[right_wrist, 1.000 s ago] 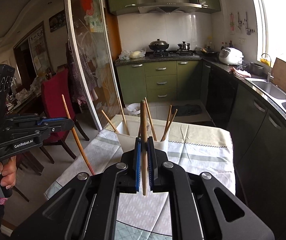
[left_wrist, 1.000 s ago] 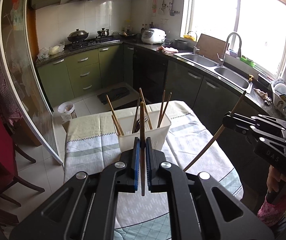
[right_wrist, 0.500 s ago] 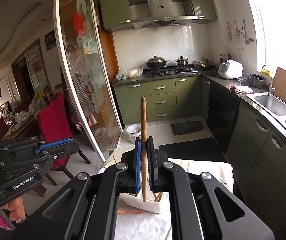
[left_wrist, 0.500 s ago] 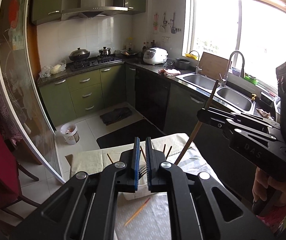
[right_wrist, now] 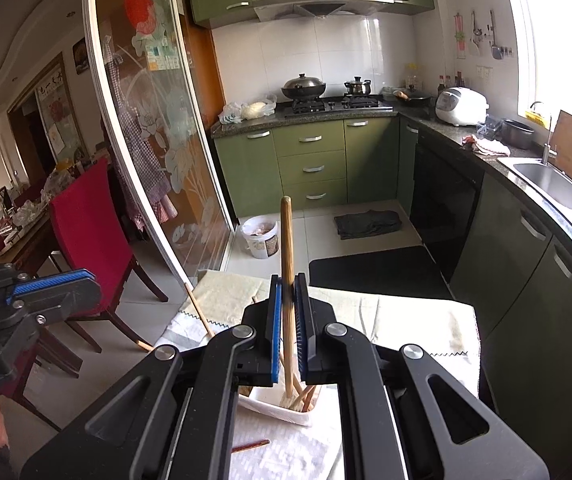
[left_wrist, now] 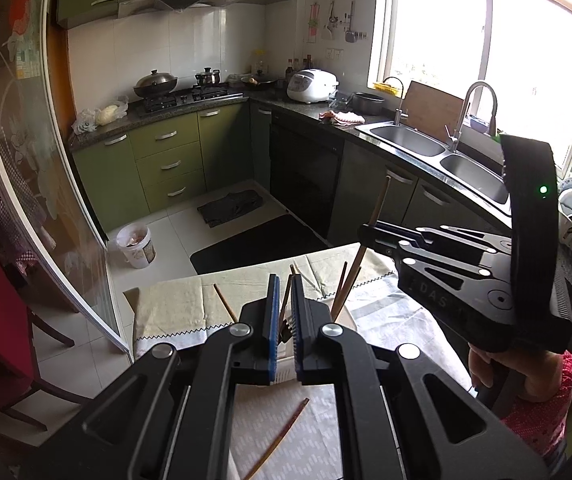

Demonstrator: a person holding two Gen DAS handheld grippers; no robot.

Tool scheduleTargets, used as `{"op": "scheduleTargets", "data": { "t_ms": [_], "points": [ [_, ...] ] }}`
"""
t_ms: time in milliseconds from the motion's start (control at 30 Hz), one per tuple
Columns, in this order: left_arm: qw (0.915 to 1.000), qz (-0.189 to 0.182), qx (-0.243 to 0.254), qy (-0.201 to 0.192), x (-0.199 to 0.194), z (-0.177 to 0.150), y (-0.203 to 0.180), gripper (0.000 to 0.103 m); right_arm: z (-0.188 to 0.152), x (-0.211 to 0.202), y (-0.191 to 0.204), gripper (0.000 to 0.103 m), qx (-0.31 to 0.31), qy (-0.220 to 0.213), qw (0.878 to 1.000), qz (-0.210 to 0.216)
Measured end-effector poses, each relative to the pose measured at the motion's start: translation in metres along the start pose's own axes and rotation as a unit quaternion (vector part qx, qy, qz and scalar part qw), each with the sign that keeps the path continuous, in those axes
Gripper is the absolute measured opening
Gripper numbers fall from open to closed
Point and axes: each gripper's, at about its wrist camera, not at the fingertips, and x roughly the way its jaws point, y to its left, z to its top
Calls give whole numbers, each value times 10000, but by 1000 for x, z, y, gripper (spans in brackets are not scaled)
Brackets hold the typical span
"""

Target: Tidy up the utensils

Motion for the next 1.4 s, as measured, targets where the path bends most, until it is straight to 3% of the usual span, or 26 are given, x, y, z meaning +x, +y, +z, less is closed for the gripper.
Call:
{"op": "scheduleTargets", "data": {
  "t_ms": [333,400,700,833,1000,1200,1400],
  "points": [
    [9996,-110,-138,205,-3,-24,14,6,-31,22,0,8,-2,259,9997,22],
    [9997,-90,-126,202,-5,-27,15,6,-34,16,2,13,-14,228,9997,51],
    [9995,-198,-106,237,-20,-52,11,6,-53,-36,17,15,-207,-10,9994,268],
    [9984,-322,-170,427,-22,-79,11,6,-84,-48,29,26,-582,290,9962,584],
    [9971,-354,-315,591,-25,-106,20,6,-140,-20,60,27,-1495,1082,9772,1055],
    [9965,-324,-386,660,-32,-131,26,6,-188,0,80,27,-2010,1246,9586,1586],
    [9972,-222,-563,442,-48,-152,44,6,-234,24,115,31,-2959,1648,9173,2095]
  ]
}}
